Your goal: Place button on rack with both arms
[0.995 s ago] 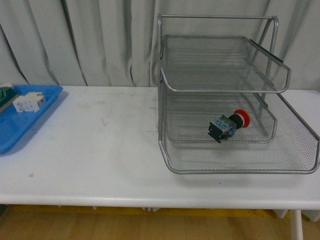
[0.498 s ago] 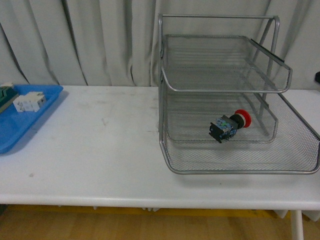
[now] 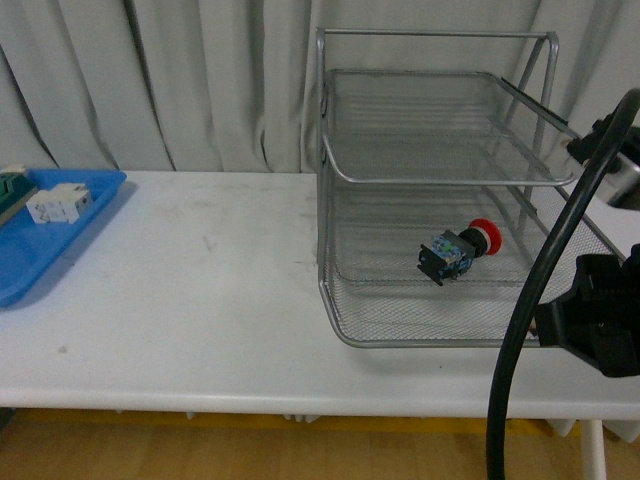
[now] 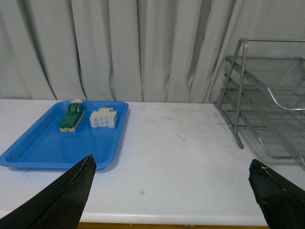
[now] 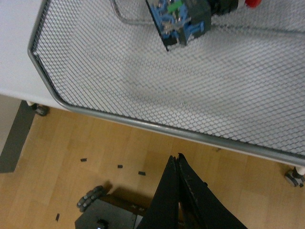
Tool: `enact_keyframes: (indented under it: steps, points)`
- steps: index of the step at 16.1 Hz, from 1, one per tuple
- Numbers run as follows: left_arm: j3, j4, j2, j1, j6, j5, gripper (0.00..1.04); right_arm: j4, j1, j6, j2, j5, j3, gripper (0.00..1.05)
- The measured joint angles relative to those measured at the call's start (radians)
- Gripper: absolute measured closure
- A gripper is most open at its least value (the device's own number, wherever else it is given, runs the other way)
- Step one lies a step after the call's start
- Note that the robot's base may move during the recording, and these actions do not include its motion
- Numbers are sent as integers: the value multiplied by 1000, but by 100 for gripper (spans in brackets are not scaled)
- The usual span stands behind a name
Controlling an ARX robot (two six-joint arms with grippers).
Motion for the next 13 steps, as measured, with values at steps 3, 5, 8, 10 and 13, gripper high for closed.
enact_keyframes:
  steps: [3,5,8,10,13]
  points:
    - [0,0,0,0,0,0,7,-7,24,0,60,8,-14,103]
    - [0,0,0,0,0,0,7,-8,31,0,93,25,-7,103]
    - [0,0,0,0,0,0,7,-13,29,-4,194,63,66,103]
    - [0,0,0,0,0,0,7,1,23,-6,245,78,111,103]
    - [0,0,0,0,0,0,7,36,22,-6,284,89,135,103]
